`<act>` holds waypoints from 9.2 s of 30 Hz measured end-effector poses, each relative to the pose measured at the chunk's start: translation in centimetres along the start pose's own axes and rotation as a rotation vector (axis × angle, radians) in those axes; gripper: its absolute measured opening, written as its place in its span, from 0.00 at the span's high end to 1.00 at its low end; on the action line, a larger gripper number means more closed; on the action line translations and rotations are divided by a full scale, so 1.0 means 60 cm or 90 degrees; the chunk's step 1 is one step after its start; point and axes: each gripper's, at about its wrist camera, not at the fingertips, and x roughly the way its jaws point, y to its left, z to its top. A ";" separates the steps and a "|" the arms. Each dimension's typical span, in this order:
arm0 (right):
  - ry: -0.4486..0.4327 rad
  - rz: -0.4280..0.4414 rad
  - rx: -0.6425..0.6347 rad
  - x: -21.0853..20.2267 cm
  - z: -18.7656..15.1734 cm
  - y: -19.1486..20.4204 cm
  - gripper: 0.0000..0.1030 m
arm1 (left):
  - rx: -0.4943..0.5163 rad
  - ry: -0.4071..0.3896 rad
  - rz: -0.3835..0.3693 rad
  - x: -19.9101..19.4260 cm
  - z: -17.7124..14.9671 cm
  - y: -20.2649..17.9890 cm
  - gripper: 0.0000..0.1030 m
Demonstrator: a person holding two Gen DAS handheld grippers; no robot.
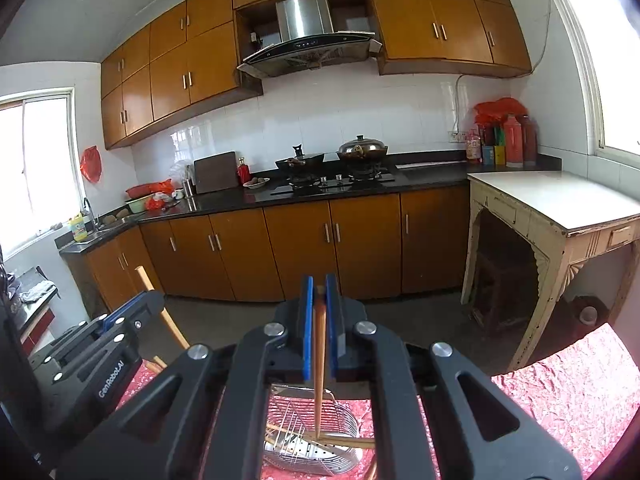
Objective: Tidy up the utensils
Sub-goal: 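Open the right tool and pull it back from the holder, then lower the right tool and close it on another wooden chopstick, then lift the chopstick upright with the right tool, then lower the chopstick into the wire holder with the right tool, then open the right tool and pull it back from the holder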
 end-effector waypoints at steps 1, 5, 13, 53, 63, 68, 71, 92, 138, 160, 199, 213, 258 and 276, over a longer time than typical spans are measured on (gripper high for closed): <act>0.003 0.000 0.000 0.008 -0.006 0.000 0.93 | 0.001 0.005 0.000 0.002 -0.004 0.000 0.93; 0.021 0.009 0.006 0.028 -0.025 -0.004 0.93 | 0.003 0.018 -0.004 0.007 -0.012 0.002 0.93; 0.055 0.007 0.000 0.050 -0.050 -0.005 0.91 | 0.014 0.039 0.004 0.014 -0.026 0.004 0.93; 0.144 -0.229 -0.003 -0.164 -0.337 -0.163 0.04 | 0.098 0.171 0.091 -0.140 -0.289 0.155 0.02; 0.280 -0.064 0.043 -0.106 -0.499 -0.116 0.53 | 0.081 0.231 0.055 -0.129 -0.386 0.153 0.02; 0.311 -0.063 0.019 -0.070 -0.509 -0.076 0.58 | 0.111 0.252 0.032 -0.125 -0.399 0.120 0.07; 0.335 -0.076 0.004 -0.048 -0.516 -0.068 0.59 | 0.123 0.285 0.028 -0.108 -0.411 0.101 0.19; 0.334 -0.175 0.107 -0.023 -0.489 -0.233 0.93 | 0.037 0.379 0.093 0.012 -0.434 0.174 0.93; 0.216 -0.179 0.017 -0.183 -0.421 -0.203 0.93 | 0.062 0.275 0.034 -0.124 -0.379 0.218 0.93; 0.055 -0.127 0.009 -0.223 -0.210 -0.159 0.93 | 0.001 0.119 0.021 -0.167 -0.174 0.196 0.93; 0.051 0.022 -0.016 -0.104 0.020 -0.018 0.93 | -0.020 -0.055 -0.009 -0.110 0.059 0.014 0.93; 0.151 0.057 0.033 0.024 -0.038 -0.058 0.93 | -0.020 0.023 -0.001 0.011 0.005 0.006 0.93; 0.139 -0.154 0.052 -0.154 -0.204 -0.133 0.43 | 0.034 0.026 0.123 -0.183 -0.109 0.105 0.36; 0.311 -0.072 -0.008 -0.069 -0.486 -0.039 0.43 | 0.029 0.201 0.126 -0.145 -0.358 0.162 0.28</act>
